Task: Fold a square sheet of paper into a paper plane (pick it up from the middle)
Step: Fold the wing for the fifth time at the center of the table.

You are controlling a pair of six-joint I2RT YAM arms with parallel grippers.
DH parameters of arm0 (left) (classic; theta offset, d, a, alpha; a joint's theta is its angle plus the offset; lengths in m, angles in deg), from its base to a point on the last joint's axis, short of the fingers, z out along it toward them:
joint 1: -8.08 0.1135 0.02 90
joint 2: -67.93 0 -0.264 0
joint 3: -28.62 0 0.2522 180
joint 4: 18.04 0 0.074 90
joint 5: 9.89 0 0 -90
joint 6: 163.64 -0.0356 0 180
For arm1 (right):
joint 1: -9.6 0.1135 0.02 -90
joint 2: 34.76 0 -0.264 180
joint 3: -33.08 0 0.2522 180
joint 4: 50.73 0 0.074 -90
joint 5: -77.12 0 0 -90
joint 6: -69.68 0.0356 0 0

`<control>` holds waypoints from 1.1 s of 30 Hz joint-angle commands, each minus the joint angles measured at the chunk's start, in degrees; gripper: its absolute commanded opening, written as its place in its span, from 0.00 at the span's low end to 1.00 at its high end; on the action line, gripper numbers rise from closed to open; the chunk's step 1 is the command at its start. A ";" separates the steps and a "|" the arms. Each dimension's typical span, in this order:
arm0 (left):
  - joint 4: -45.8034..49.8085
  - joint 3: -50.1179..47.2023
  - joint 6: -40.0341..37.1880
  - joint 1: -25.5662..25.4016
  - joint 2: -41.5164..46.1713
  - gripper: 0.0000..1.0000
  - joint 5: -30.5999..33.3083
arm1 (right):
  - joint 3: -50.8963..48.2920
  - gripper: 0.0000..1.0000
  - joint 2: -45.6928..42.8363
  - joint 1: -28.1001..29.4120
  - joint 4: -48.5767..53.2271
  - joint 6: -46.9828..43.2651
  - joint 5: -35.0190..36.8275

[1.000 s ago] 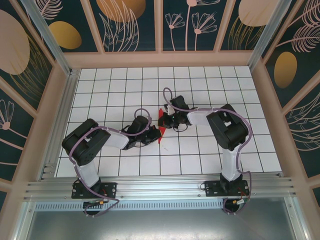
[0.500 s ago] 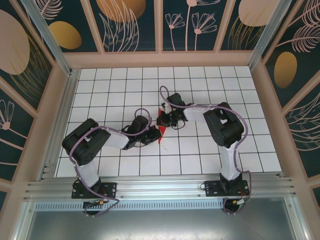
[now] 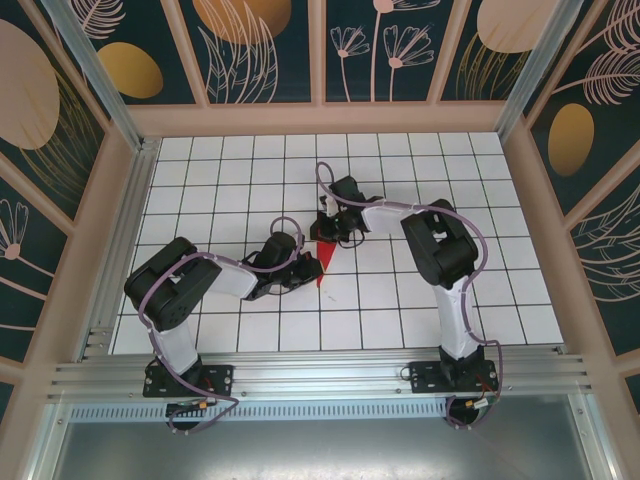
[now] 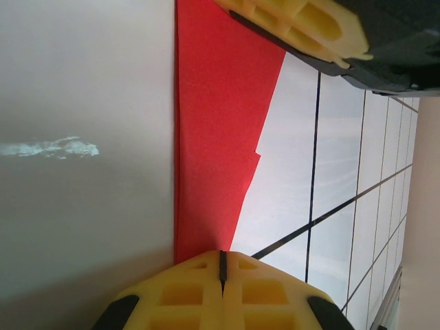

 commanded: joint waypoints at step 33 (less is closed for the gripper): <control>15.19 -3.48 -3.22 -0.78 -5.39 0.00 2.06 | 17.68 0.00 5.55 -6.94 -1.32 -0.01 7.78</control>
